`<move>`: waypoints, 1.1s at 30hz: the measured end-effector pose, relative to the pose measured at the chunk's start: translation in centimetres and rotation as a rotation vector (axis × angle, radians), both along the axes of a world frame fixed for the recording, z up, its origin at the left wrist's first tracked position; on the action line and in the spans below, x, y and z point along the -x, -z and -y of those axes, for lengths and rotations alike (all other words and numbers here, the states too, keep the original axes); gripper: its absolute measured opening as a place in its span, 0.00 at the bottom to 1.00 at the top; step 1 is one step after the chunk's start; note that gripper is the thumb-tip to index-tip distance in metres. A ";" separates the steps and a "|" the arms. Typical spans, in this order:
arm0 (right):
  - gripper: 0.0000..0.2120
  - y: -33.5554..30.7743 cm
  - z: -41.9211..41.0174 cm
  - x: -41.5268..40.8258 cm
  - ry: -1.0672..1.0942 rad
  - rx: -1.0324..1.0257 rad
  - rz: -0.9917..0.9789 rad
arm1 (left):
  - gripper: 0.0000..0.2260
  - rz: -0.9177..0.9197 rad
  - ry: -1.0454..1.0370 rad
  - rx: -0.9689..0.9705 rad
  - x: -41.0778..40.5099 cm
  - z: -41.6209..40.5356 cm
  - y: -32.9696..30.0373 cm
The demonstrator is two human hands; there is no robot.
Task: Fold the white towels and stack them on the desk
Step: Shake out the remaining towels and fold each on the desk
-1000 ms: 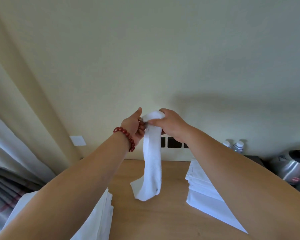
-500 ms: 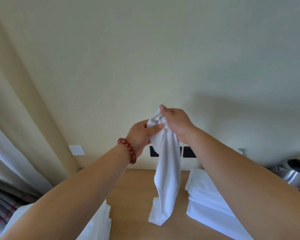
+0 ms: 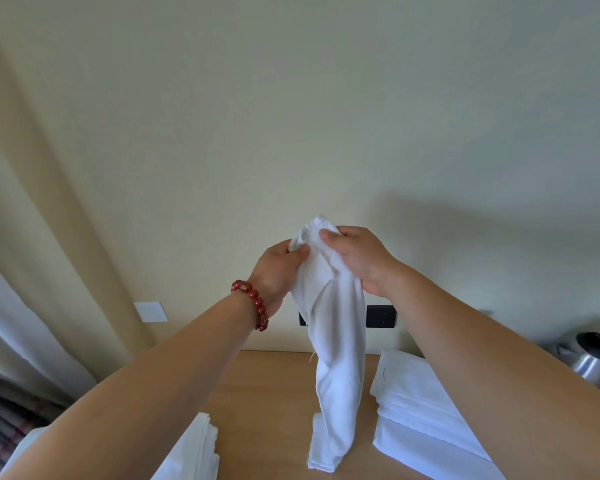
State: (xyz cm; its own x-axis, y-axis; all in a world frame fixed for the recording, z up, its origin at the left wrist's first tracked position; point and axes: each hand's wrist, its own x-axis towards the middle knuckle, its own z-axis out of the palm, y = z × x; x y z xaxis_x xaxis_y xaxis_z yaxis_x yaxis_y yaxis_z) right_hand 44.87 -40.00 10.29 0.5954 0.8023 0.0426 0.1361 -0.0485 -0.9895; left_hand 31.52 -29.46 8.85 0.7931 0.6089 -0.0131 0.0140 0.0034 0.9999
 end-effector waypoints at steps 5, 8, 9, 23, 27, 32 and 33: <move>0.19 0.7 -0.1 -0.2 0.049 0.054 0.123 | 0.11 -0.004 -0.003 -0.016 0.2 -0.5 0.0; 0.19 1.3 -0.5 -0.1 0.083 0.057 0.202 | 0.11 0.003 -0.055 0.068 0.1 -0.3 0.0; 0.19 1.3 -0.5 0.1 0.107 0.060 0.256 | 0.11 0.011 -0.064 0.089 0.0 -0.2 0.0; 0.21 3.0 -1.0 2.2 0.288 0.101 0.542 | 0.13 0.028 -0.184 0.207 -1.5 0.1 0.8; 0.24 2.6 -0.4 2.1 0.049 0.168 0.352 | 0.13 0.048 -0.188 0.289 -1.2 -0.5 0.8; 0.12 3.4 -0.3 1.3 -0.014 0.167 0.320 | 0.14 0.050 -0.188 0.351 -0.8 -1.1 0.9; 0.14 3.5 -0.4 1.0 0.038 0.149 0.288 | 0.14 0.048 -0.167 0.346 -0.7 -1.1 0.7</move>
State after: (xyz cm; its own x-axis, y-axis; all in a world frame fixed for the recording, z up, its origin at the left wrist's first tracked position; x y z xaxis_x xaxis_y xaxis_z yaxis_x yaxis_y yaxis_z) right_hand 43.89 -39.60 6.79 0.6054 0.7900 0.0968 0.4045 -0.2007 -0.8922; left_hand 32.23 -28.39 8.18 0.6884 0.6955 -0.2058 -0.0620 0.3391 0.9387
